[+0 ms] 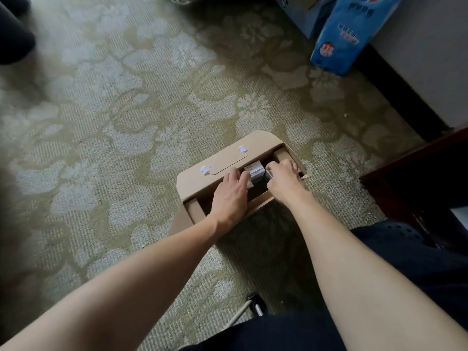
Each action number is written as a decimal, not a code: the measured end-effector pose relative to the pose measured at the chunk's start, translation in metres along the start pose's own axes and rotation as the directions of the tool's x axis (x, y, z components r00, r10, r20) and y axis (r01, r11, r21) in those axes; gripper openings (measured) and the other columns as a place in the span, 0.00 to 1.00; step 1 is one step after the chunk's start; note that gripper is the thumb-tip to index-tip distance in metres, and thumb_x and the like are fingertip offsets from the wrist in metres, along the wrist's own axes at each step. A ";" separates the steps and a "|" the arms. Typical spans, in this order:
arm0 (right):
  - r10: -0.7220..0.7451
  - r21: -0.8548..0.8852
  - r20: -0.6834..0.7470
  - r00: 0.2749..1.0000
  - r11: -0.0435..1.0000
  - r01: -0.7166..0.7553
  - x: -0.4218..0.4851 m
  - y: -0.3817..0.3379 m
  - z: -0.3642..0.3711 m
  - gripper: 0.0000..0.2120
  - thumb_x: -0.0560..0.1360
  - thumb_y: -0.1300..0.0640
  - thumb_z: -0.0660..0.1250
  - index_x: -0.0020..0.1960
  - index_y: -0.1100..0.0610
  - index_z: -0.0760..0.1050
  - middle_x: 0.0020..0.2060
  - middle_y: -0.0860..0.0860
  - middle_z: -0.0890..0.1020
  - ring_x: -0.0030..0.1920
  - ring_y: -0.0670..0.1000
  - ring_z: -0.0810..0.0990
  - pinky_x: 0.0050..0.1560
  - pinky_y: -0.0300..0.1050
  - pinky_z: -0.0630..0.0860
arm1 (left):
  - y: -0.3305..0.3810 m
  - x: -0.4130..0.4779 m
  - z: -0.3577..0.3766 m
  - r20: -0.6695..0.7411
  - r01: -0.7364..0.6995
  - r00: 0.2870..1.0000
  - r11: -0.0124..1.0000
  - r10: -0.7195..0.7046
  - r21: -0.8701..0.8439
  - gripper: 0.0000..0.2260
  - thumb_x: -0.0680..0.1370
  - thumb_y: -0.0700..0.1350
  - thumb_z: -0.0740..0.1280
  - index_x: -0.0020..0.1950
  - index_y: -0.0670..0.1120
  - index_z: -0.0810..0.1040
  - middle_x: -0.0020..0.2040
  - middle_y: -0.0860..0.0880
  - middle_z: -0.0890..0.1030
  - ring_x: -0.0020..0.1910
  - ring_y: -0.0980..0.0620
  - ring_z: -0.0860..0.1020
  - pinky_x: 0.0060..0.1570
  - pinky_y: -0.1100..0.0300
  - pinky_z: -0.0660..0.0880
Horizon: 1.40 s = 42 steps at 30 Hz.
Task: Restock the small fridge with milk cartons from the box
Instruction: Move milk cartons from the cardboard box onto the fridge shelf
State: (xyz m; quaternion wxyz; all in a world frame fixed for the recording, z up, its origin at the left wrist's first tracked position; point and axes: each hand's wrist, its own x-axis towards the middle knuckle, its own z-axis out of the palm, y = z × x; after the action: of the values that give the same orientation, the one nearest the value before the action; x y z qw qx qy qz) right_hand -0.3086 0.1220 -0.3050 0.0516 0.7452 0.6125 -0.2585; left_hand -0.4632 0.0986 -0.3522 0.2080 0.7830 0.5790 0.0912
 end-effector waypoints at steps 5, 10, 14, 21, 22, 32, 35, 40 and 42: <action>-0.006 -0.013 0.000 1.000 1.000 0.006 0.001 0.003 0.009 0.17 0.78 0.60 0.64 0.66 0.52 0.70 0.61 0.60 0.71 0.64 0.61 0.67 0.63 0.55 0.69 | -0.004 0.002 -0.001 0.005 0.016 1.000 1.000 -0.016 0.004 0.15 0.79 0.42 0.62 0.66 0.50 0.67 0.58 0.47 0.72 0.51 0.46 0.76 0.44 0.52 0.77; 0.014 -0.045 -0.110 0.994 0.999 -0.019 0.000 0.001 0.011 0.11 0.79 0.58 0.66 0.60 0.53 0.70 0.58 0.58 0.76 0.61 0.60 0.73 0.62 0.55 0.71 | -0.001 0.008 -0.004 0.022 0.056 0.998 0.998 -0.055 -0.016 0.14 0.80 0.43 0.61 0.65 0.50 0.67 0.59 0.48 0.73 0.52 0.47 0.77 0.43 0.53 0.75; -0.016 -0.112 -0.164 0.986 0.994 -0.002 0.002 -0.004 0.014 0.12 0.78 0.63 0.64 0.60 0.55 0.70 0.57 0.58 0.79 0.61 0.60 0.74 0.58 0.54 0.73 | -0.001 0.012 -0.009 0.055 0.072 0.996 0.997 -0.070 -0.029 0.12 0.79 0.41 0.62 0.62 0.49 0.69 0.56 0.48 0.74 0.49 0.46 0.77 0.43 0.51 0.75; -0.017 -0.041 -0.217 0.976 0.999 0.008 -0.005 -0.004 0.009 0.10 0.78 0.66 0.62 0.58 0.57 0.70 0.56 0.57 0.79 0.60 0.61 0.74 0.52 0.54 0.75 | 0.000 0.007 -0.027 0.113 0.061 0.992 0.998 -0.057 -0.035 0.13 0.77 0.44 0.65 0.61 0.47 0.71 0.58 0.48 0.76 0.50 0.47 0.77 0.44 0.54 0.74; -0.023 -0.038 -0.233 0.972 0.999 0.014 -0.009 -0.005 0.007 0.10 0.78 0.66 0.61 0.58 0.57 0.70 0.56 0.58 0.79 0.59 0.61 0.74 0.52 0.54 0.75 | 0.001 0.005 -0.031 0.112 0.055 0.992 0.998 -0.051 -0.032 0.13 0.77 0.45 0.65 0.61 0.47 0.71 0.58 0.48 0.76 0.51 0.47 0.77 0.45 0.54 0.74; -0.043 0.108 -0.376 0.926 0.990 0.089 -0.060 -0.011 -0.063 0.07 0.76 0.61 0.68 0.53 0.57 0.72 0.48 0.55 0.77 0.46 0.53 0.77 0.37 0.40 0.68 | 0.020 -0.006 -0.092 -0.021 -0.143 0.990 0.975 0.141 -0.173 0.11 0.79 0.46 0.64 0.60 0.51 0.70 0.58 0.53 0.73 0.52 0.53 0.73 0.49 0.57 0.75; -0.034 0.179 -0.413 0.910 0.977 0.117 -0.084 -0.003 -0.088 0.08 0.75 0.62 0.69 0.48 0.55 0.70 0.44 0.52 0.77 0.39 0.48 0.75 0.30 0.38 0.65 | 0.029 -0.015 -0.107 -0.082 -0.217 0.976 0.955 0.204 -0.201 0.12 0.80 0.47 0.65 0.62 0.49 0.70 0.57 0.53 0.73 0.52 0.53 0.74 0.49 0.58 0.76; -0.029 0.226 -0.420 0.907 0.965 0.136 -0.123 0.023 -0.127 0.09 0.74 0.60 0.71 0.47 0.54 0.70 0.46 0.52 0.78 0.43 0.51 0.80 0.35 0.44 0.76 | 0.070 -0.019 -0.133 -0.136 -0.335 0.939 0.930 0.316 -0.154 0.11 0.80 0.49 0.65 0.61 0.48 0.72 0.56 0.53 0.73 0.50 0.53 0.73 0.48 0.58 0.75; 0.011 0.266 -0.433 0.901 0.957 0.116 -0.136 0.037 -0.144 0.09 0.73 0.59 0.71 0.45 0.54 0.71 0.46 0.51 0.80 0.43 0.51 0.80 0.34 0.42 0.73 | 0.093 -0.019 -0.141 -0.148 -0.421 0.904 0.896 0.401 -0.143 0.10 0.79 0.49 0.66 0.58 0.48 0.72 0.54 0.53 0.74 0.49 0.54 0.73 0.46 0.59 0.74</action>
State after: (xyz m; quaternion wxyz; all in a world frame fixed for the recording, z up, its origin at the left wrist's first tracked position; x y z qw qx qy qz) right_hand -0.2430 0.0490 -0.1289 -0.2000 0.7663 0.5850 -0.1749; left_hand -0.4422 0.0895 -0.1842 0.2168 0.8603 0.4014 0.2275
